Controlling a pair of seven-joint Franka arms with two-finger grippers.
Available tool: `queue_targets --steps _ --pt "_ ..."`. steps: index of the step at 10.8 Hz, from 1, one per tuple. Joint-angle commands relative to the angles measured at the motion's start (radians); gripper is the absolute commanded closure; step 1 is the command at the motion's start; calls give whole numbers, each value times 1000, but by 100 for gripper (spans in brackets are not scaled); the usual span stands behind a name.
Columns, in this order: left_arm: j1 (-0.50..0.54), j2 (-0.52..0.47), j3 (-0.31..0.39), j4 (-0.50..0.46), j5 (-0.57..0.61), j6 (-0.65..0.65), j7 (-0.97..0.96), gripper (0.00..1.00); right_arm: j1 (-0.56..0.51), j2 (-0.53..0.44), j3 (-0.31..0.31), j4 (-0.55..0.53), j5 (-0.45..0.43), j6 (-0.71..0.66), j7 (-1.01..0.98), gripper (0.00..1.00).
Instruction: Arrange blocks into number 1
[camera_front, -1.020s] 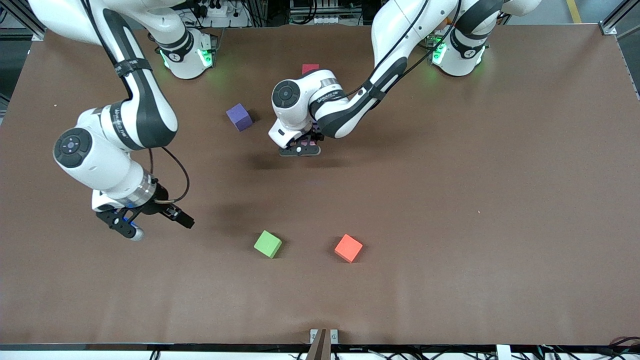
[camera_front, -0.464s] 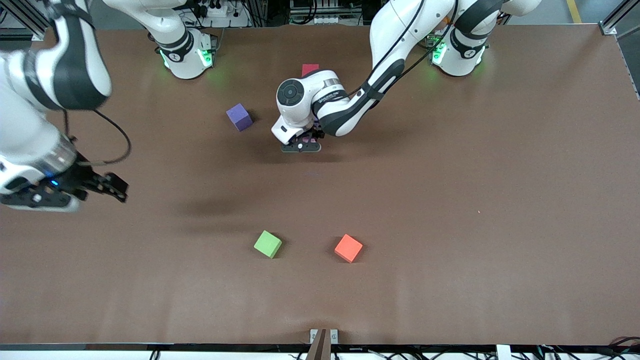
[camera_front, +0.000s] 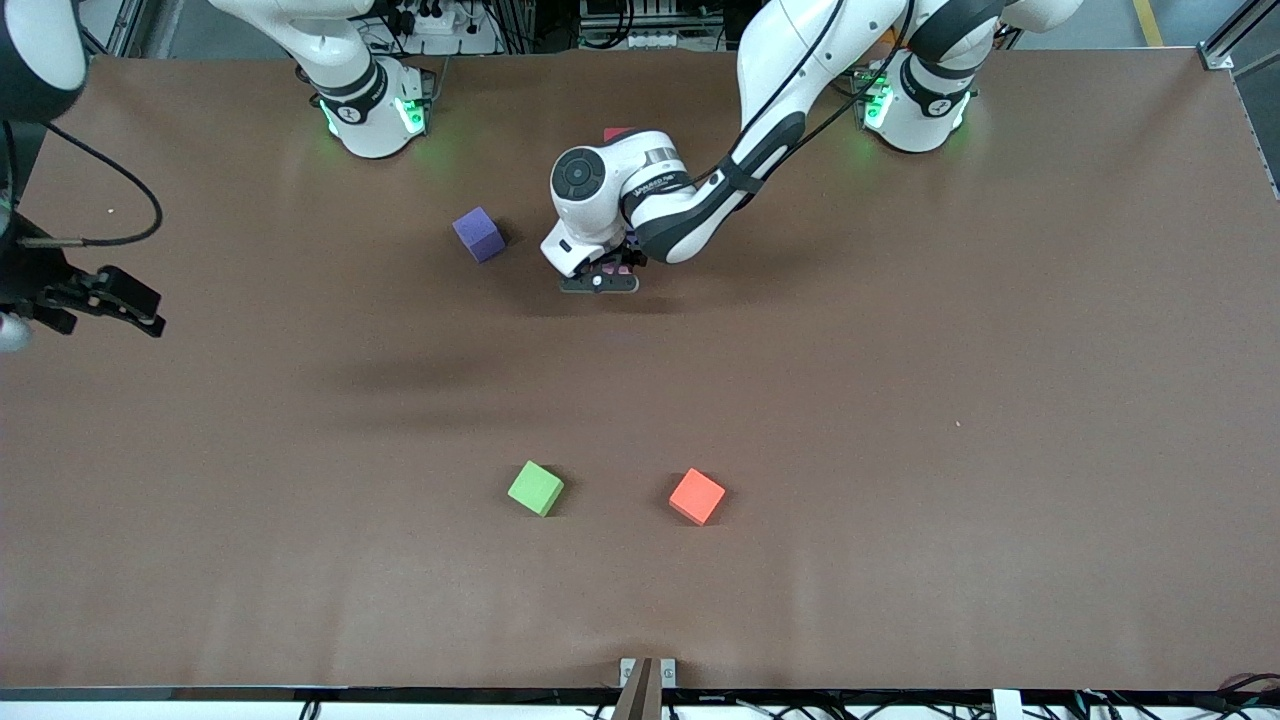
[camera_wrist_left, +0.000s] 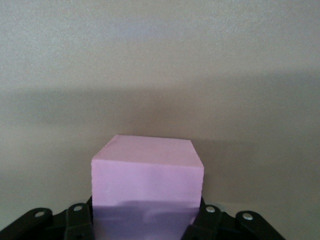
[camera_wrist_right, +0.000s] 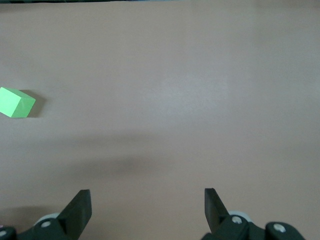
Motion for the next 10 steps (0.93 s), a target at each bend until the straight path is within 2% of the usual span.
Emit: queue_targets --steps 1,2,5,7,10 --pt "7 -26 -3 -52 -12 12 10 78 -29 14 15 62 24 -45 -12 0" --pt "7 -28 -3 -53 -12 9 6 1 -29 16 18 66 24 -45 -10 0" --pt "16 -50 -1 -46 -12 6 -54 0 -26 17 19 77 24 -46 25 0" --pt "18 -113 14 -44 -12 -2 -95 0 -20 19 18 77 24 -46 25 0" --pt "38 -240 126 -43 -12 -80 -116 0 -15 19 16 77 22 -46 28 0"
